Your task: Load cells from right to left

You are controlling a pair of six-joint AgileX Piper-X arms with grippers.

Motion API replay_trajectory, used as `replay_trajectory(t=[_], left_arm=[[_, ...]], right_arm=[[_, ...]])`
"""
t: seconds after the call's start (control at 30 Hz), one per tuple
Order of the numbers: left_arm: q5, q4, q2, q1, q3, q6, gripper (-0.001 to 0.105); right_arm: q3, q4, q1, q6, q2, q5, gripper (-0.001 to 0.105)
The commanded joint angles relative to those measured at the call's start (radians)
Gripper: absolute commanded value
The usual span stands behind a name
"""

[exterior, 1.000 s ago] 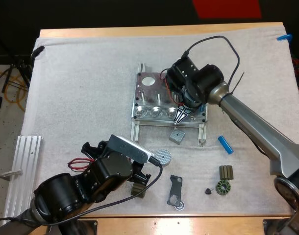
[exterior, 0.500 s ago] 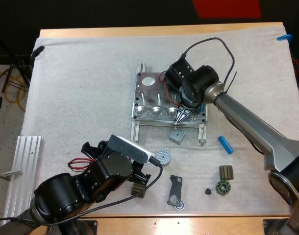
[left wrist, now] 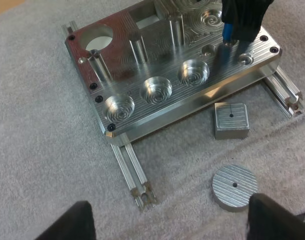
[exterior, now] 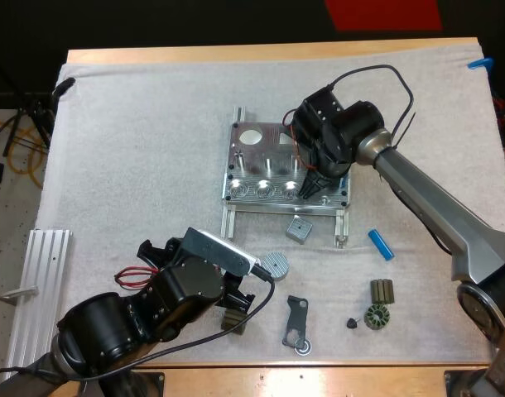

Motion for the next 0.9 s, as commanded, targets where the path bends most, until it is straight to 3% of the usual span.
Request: replay_trajectory(t=[0.0, 0.87], left_arm=[[-0.022, -0.003, -0.008, 0.0, 0.0, 0.001, 0.063], [-0.022, -0.003, -0.008, 0.0, 0.0, 0.001, 0.063]], right_arm=[[-0.011, 0.005, -0.001, 0.002, -0.004, -0.01, 0.0], [-0.006, 0.003, -0.001, -0.005, 0.021, -0.008, 0.0]])
